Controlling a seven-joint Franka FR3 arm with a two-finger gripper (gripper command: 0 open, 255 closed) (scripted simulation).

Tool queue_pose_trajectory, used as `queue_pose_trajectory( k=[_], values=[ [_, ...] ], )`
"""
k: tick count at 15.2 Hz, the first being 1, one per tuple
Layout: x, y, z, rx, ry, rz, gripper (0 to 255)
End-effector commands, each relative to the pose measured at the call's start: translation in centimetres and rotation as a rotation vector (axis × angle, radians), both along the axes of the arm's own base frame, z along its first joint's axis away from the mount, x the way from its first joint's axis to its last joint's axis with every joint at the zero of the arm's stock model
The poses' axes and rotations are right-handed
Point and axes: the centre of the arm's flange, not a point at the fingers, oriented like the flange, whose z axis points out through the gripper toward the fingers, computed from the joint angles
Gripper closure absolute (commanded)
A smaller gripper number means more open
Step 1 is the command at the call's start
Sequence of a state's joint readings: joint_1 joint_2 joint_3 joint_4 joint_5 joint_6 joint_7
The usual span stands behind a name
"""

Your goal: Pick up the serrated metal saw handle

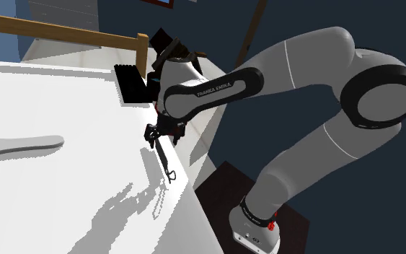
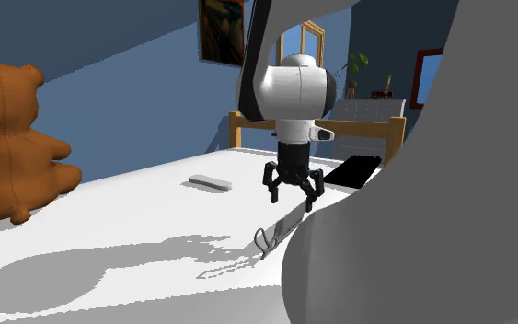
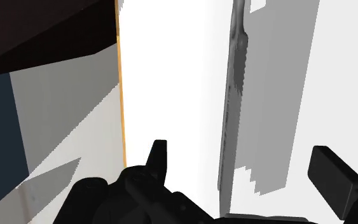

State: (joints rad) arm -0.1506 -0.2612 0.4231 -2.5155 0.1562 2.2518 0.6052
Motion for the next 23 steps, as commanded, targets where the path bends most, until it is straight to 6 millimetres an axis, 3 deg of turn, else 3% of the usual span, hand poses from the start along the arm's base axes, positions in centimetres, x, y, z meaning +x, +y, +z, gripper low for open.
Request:
queue_pose_trajectory(
  k=[1,6,8,9,18,23],
  values=[
    [0.2,0.1,-1.1,-0.001,-0.003,-0.009,0],
    [0.2,0.1,-4.0,-0.001,-0.003,-0.009,0],
    [0.2,0.1,-4.0,-0.001,-0.003,-0.009,0],
    [0.2,0.1,-3.9,-0.001,-0.003,-0.009,255],
    [0.2,0.1,-4.0,-0.001,-0.003,-0.009,255],
    [0.2,0.1,-1.4,-0.001,-0.003,-0.009,255]
  ],
)
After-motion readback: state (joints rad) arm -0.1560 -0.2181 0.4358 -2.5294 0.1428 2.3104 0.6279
